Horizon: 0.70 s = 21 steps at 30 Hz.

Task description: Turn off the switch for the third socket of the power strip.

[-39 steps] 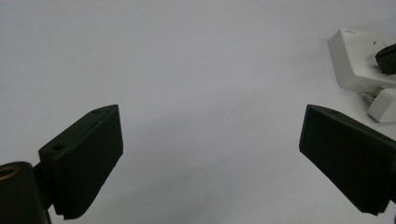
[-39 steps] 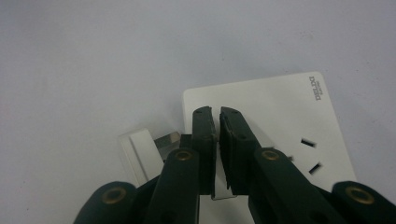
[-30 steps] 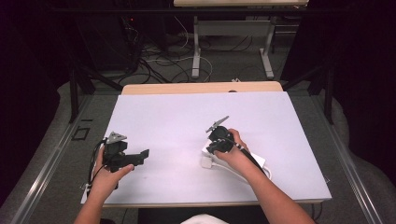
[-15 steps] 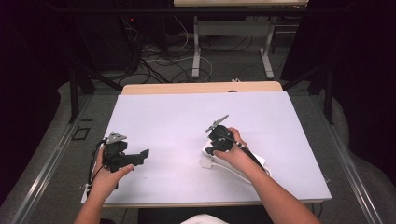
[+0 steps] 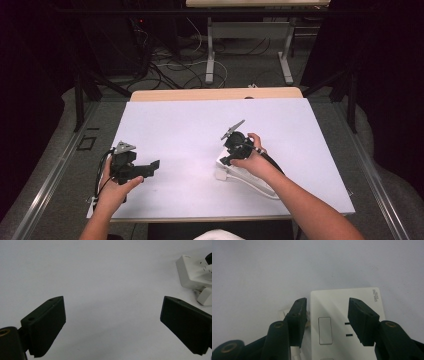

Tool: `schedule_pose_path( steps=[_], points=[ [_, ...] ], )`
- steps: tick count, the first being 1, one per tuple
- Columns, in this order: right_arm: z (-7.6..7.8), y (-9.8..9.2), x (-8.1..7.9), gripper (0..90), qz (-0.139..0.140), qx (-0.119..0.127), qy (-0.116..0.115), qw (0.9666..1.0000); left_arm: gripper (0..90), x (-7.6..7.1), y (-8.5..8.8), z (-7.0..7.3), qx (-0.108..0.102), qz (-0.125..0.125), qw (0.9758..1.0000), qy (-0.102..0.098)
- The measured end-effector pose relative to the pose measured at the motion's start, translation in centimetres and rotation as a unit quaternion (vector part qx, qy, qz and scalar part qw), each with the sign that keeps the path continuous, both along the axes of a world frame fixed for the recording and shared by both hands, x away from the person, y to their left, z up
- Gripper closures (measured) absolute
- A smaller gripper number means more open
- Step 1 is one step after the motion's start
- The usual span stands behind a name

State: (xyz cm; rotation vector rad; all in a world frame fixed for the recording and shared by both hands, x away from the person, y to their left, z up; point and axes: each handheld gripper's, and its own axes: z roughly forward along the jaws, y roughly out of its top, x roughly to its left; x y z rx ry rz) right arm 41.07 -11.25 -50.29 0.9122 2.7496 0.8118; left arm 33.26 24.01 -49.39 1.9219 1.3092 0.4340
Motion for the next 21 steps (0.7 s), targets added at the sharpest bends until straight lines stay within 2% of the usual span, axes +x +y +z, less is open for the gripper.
schedule_pose_path(
  steps=[3, 7, 10, 16, 21],
  points=[
    [0.07, -0.03, 0.08, 50.0, 0.008, -0.01, -0.006, 0.9999, 6.2, 0.0, 0.01, 0.0, 0.0, 0.0, 1.0, 0.0],
    [0.07, -0.08, 0.14, 49.0, 0.009, -0.005, 0.005, 0.9999, 6.2, 0.0, 0.01, -0.02, 0.0, 0.001, 1.0, 0.0],
    [0.1, -0.23, 0.24, 47.1, 0.007, -0.007, 0.002, 0.9999, 6.2, 0.01, -0.01, -0.04, -0.001, 0.001, 1.0, 0.0],
    [0.26, -0.4, 0.24, 42.2, 0.014, -0.001, 0.013, 0.9998, 6.2, 0.02, -0.02, -0.06, 0.0, 0.001, 1.0, 0.0],
    [0.36, -0.37, 0.2, 40.4, 0.016, -0.007, 0.015, 0.9997, 6.2, 0.04, -0.09, -0.1, 0.001, -0.001, 1.0, -0.001]
  ],
)
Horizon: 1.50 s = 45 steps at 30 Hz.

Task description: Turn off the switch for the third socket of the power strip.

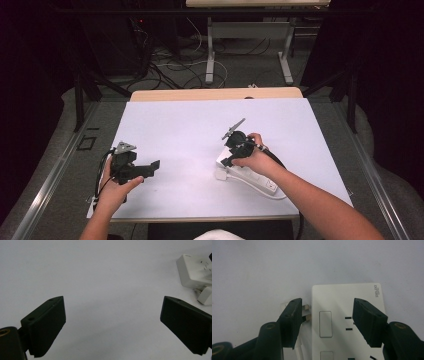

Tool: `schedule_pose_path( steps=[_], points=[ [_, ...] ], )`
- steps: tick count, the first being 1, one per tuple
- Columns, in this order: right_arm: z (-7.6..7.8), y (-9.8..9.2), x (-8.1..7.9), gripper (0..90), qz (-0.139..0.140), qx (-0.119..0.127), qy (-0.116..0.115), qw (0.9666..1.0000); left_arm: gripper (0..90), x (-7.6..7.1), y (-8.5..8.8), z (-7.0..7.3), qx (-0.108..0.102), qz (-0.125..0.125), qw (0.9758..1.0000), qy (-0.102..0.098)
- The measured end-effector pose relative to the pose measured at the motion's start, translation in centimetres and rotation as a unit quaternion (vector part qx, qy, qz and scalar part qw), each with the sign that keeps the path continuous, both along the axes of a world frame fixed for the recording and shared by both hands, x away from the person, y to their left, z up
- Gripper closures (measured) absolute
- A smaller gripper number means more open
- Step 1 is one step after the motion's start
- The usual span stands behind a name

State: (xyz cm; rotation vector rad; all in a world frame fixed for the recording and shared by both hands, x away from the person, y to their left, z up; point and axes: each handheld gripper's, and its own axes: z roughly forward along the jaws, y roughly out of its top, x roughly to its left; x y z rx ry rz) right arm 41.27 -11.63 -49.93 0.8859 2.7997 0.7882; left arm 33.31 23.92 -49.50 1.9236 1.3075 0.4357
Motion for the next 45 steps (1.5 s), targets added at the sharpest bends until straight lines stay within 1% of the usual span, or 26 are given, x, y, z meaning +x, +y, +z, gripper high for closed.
schedule_pose_path(
  steps=[3, 6, 8, 10, 11, 13, 14, 16, 17, 18, 19, 20, 21, 24, 26, 27, 29, 31, 34, 36, 37, 38, 39, 42, 44, 45],
  points=[
    [0.1, 0.1, -0.2, 38.2, 0.002, -0.005, -0.003, 1.0, 6.2, 0.0, 0.0, 0.0, 0.0, 0.001, 1.0, 0.002],
    [0.2, 0.3, -0.3, 37.0, 0.009, -0.019, -0.014, 0.9997, 6.2, 0.0, 0.0, 0.0, 0.0, 0.002, 1.0, 0.003],
    [0.1, 0.3, -0.2, 35.6, 0.017, -0.016, -0.023, 0.9994, 6.2, 0.0, 0.0, 0.0, 0.0, 0.002, 1.0, 0.003],
    [0.1, 0.2, -0.2, 35.2, 0.016, -0.019, -0.029, 0.9993, 6.2, 0.0, 0.0, 0.0, 0.001, 0.002, 1.0, 0.004],
    [0.1, 0.2, -0.3, 35.2, 0.01, -0.019, -0.025, 0.9994, 6.2, 0.0, 0.0, 0.0, 0.001, 0.001, 1.0, 0.004],
    [0.1, 0.0, -0.1, 35.1, 0.013, -0.022, -0.031, 0.9992, 6.2, 0.0, 0.0, -0.1, 0.0, 0.001, 1.0, 0.004],
    [0.1, 0.0, -0.2, 35.1, 0.004, -0.019, -0.029, 0.9994, 6.2, 0.0, 0.0, -0.1, -0.001, 0.002, 1.0, 0.004],
    [0.2, -0.1, -0.2, 34.9, 0.006, -0.015, -0.027, 0.9995, 6.2, 0.0, 0.0, 0.0, -0.001, 0.001, 1.0, 0.01],
    [0.2, -0.1, -0.1, 34.5, 0.006, -0.012, -0.031, 0.9994, 6.2, 0.0, 0.0, -0.1, -0.003, 0.003, 1.0, 0.006],
    [0.3, -0.2, -0.1, 34.2, 0.0, -0.011, -0.025, 0.9996, 6.2, 0.0, 0.0, -0.1, -0.003, 0.004, 1.0, 0.005],
    [0.5, -0.2, -0.3, 33.0, -0.014, -0.012, -0.018, 0.9997, 6.2, 0.0, 0.1, -0.1, 0.002, 0.002, 1.0, 0.003],
    [0.5, -0.3, -0.1, 30.9, -0.007, -0.003, -0.02, 0.9998, 6.2, 0.0, 0.1, -0.1, 0.002, 0.002, 1.0, 0.004],
    [0.6, -0.4, -0.1, 28.2, -0.007, -0.004, -0.022, 0.9997, 6.2, 0.0, 0.1, -0.1, 0.002, 0.002, 1.0, 0.003],
    [0.8, -0.8, -0.1, 23.0, -0.019, 0.002, -0.024, 0.9995, 6.2, 0.0, 0.1, 0.0, 0.003, -0.002, 1.0, 0.008],
    [1.0, -1.1, -0.1, 19.1, -0.027, 0.002, -0.026, 0.9993, 6.2, 0.0, 0.1, -0.1, 0.003, 0.002, 1.0, 0.005],
    [1.0, -1.3, 0.0, 17.4, -0.024, 0.006, -0.032, 0.9992, 6.2, 0.0, 0.1, -0.2, 0.003, 0.002, 1.0, 0.005],
    [1.1, -1.7, -0.1, 15.8, -0.03, 0.006, -0.039, 0.9988, 6.2, 0.0, 0.1, -0.2, 0.001, 0.002, 1.0, 0.004],
    [1.3, -2.0, -0.2, 15.8, -0.043, 0.005, -0.033, 0.9985, 6.2, 0.0, 0.1, -0.1, 0.001, 0.001, 1.0, 0.004],
    [1.5, -2.8, -0.1, 15.4, -0.044, 0.008, -0.04, 0.9982, 6.2, 0.0, 0.2, -0.1, -0.001, 0.004, 1.0, 0.005],
    [1.6, -3.2, -0.2, 15.1, -0.05, 0.015, -0.046, 0.9976, 6.2, 0.0, 0.2, -0.1, -0.004, 0.007, 1.0, 0.006],
    [1.7, -3.4, -0.2, 14.9, -0.056, 0.016, -0.041, 0.9974, 6.2, 0.0, 0.2, -0.1, -0.005, 0.006, 1.0, 0.005],
    [1.8, -3.7, -0.2, 14.5, -0.058, 0.018, -0.045, 0.9971, 6.2, 0.0, 0.1, -0.1, -0.005, 0.006, 1.0, 0.004],
    [1.8, -3.9, -0.2, 13.5, -0.058, 0.02, -0.048, 0.997, 6.2, 0.0, 0.2, 0.0, -0.003, 0.004, 1.0, 0.007],
    [2.0, -4.7, -0.1, 8.5, -0.062, 0.025, -0.059, 0.996, 6.2, 0.0, 0.2, -0.1, -0.001, 0.006, 1.0, 0.003],
    [2.2, -5.1, -0.1, 5.0, -0.072, 0.016, -0.056, 0.9957, 6.2, 0.0, 0.3, -0.1, 0.0, 0.006, 1.0, 0.003],
    [2.3, -5.4, -0.1, 3.5, -0.075, 0.018, -0.057, 0.9954, 6.2, 0.0, 0.3, -0.1, -0.001, 0.007, 1.0, 0.003]
  ],
)
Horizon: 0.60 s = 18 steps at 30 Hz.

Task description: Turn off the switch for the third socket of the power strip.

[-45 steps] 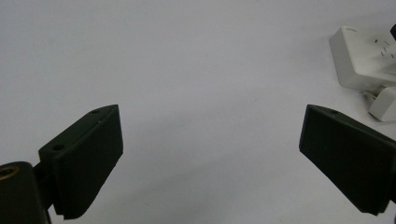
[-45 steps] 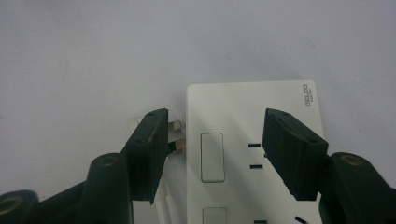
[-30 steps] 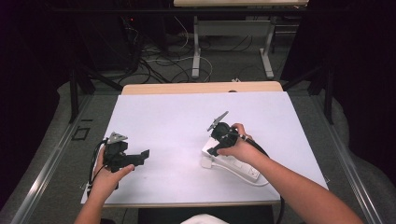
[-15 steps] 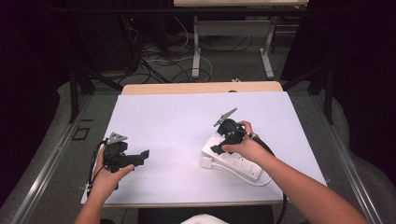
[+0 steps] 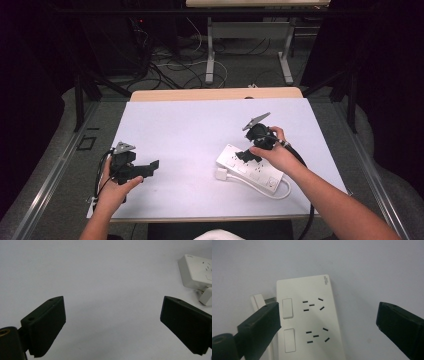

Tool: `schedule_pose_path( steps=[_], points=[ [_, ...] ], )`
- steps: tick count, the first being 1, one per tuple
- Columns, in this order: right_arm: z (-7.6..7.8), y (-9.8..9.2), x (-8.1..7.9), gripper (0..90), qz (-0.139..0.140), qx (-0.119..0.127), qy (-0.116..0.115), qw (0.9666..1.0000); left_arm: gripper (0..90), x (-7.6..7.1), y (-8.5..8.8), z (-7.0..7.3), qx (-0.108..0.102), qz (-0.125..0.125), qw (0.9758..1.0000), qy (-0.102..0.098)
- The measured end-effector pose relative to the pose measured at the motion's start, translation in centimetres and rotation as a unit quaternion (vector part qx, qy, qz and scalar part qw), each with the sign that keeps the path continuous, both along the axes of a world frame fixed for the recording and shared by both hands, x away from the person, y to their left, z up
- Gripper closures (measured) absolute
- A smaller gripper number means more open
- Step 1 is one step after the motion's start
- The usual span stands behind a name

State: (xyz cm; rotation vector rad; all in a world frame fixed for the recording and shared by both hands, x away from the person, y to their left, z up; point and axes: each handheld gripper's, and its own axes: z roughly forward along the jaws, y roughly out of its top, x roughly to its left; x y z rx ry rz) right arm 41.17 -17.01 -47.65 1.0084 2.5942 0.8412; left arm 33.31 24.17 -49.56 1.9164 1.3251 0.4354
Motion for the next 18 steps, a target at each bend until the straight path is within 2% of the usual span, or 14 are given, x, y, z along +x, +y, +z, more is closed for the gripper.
schedule_pose_path(
  steps=[1, 2, 4, 5, 6, 7, 8, 11, 18],
  points=[
    [0.1, -0.2, 0.0, 2.2, -0.002, 0.001, -0.002, 1.0, 6.2, 0.0, 0.0, 0.0, 0.002, 0.0, 1.0, 0.001],
    [-0.1, -0.4, 0.0, 1.6, -0.008, 0.011, -0.015, 0.9998, 6.2, 0.0, 0.1, 0.0, 0.003, -0.001, 1.0, 0.002],
    [0.2, -0.8, -0.1, 0.7, -0.01, 0.004, -0.011, 0.9999, 6.2, 0.0, 0.1, 0.0, 0.001, 0.0, 1.0, 0.0],
    [0.2, -1.0, -0.2, 0.4, -0.021, 0.009, -0.007, 0.9997, 6.2, 0.0, 0.1, 0.0, -0.001, 0.002, 1.0, 0.001],
    [0.1, -1.2, -0.1, 0.1, -0.011, 0.01, -0.016, 0.9998, 6.2, -0.1, 0.2, 0.0, 0.001, 0.001, 1.0, 0.004],
    [0.2, -1.5, -0.2, 0.0, -0.022, 0.008, -0.015, 0.9996, 6.2, -0.1, 0.3, 0.1, -0.001, 0.002, 1.0, 0.004],
    [0.1, -1.7, -0.2, 0.0, -0.024, 0.014, -0.021, 0.9994, 6.2, -0.1, 0.2, 0.0, -0.004, 0.007, 1.0, 0.003],
    [0.2, -2.6, -0.2, 0.0, -0.03, 0.012, -0.025, 0.9992, 6.1, -0.1, 0.3, 0.1, -0.012, 0.008, 0.9999, 0.003],
    [0.2, -4.6, -0.5, 0.0, -0.052, 0.017, -0.037, 0.9978, 5.1, -0.1, 0.5, 0.1, -0.014, 0.019, 0.9997, 0.003]
  ],
)
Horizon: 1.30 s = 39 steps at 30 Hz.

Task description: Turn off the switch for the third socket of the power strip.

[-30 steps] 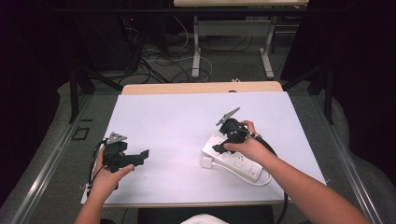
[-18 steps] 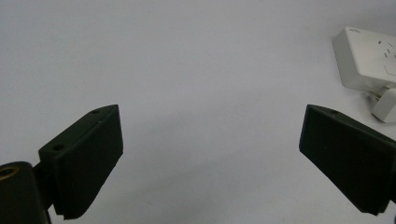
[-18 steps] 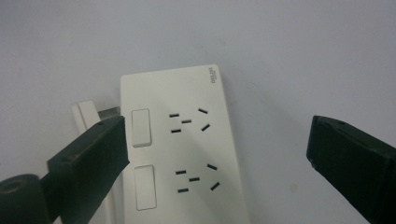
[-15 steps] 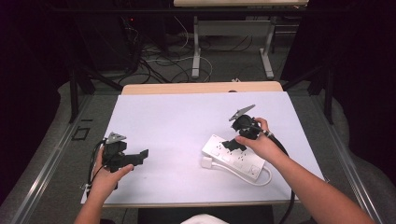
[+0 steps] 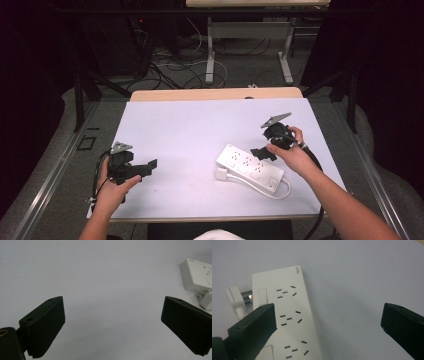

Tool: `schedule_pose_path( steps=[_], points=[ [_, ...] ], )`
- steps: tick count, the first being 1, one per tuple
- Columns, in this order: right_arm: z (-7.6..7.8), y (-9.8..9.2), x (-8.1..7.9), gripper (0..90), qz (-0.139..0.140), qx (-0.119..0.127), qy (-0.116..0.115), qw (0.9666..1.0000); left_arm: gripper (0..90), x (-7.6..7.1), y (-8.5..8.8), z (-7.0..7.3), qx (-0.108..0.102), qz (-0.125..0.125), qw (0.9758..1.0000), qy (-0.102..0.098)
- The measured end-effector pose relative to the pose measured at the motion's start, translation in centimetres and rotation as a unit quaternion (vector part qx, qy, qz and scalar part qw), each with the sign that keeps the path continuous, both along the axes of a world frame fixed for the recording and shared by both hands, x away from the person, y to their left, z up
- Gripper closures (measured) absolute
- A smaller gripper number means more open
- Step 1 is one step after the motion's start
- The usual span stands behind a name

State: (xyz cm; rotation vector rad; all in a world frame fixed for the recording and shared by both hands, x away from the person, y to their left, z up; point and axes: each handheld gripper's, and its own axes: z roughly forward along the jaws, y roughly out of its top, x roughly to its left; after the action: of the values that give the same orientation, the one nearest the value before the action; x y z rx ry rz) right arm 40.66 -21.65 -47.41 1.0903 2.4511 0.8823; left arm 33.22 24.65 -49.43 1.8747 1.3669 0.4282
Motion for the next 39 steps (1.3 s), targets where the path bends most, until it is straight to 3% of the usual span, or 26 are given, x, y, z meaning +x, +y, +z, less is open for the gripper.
schedule_pose_path(
  steps=[1, 8, 18, 23, 32, 39],
  points=[
    [-0.1, -0.3, 0.0, 0.0, -0.006, 0.001, -0.002, 1.0, 5.1, 0.0, 0.1, 0.1, 0.008, -0.003, 1.0, 0.003],
    [0.0, -2.6, -0.3, 0.0, -0.027, 0.017, -0.011, 0.9994, 5.1, 0.1, 0.3, 0.0, 0.01, 0.015, 0.9998, -0.003],
    [0.0, -5.6, -1.2, 0.0, -0.077, 0.041, -0.018, 0.9961, 4.8, 0.1, 0.6, 0.0, 0.012, 0.036, 0.9993, -0.007],
    [-0.1, -6.9, -1.7, 0.0, -0.101, 0.052, -0.025, 0.9932, 3.6, 0.2, 0.7, 0.0, 0.003, 0.05, 0.9987, -0.01],
    [-0.8, -8.6, -2.5, 0.0, -0.144, 0.047, -0.035, 0.9879, 0.3, 0.4, 1.2, -0.1, 0.001, 0.059, 0.9982, -0.008],
    [-1.3, -9.5, -3.2, 0.0, -0.179, 0.046, -0.04, 0.9819, 0.3, 0.5, 1.2, -0.3, 0.002, 0.063, 0.998, -0.004]
  ],
)
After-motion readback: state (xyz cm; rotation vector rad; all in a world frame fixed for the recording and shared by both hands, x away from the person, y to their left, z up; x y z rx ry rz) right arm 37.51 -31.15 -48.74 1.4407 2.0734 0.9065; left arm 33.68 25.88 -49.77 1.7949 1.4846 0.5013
